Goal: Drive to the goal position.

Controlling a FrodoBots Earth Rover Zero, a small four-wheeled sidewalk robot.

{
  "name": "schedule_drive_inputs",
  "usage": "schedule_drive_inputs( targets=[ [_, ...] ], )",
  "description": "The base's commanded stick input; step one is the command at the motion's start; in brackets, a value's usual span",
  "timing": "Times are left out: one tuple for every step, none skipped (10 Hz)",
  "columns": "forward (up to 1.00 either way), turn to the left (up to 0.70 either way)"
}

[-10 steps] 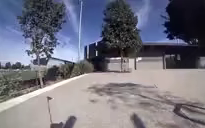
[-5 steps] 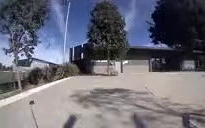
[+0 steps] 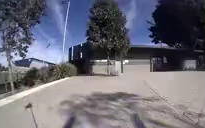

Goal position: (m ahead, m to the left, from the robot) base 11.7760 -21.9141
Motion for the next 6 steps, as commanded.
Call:
schedule_drive_inputs(
  targets=[
    [1.0,-0.4],
    [1.0,-0.4],
    [1.0,-0.4],
    [1.0,0.0],
    [1.0,0.0],
    [1.0,0.0]
  ],
)
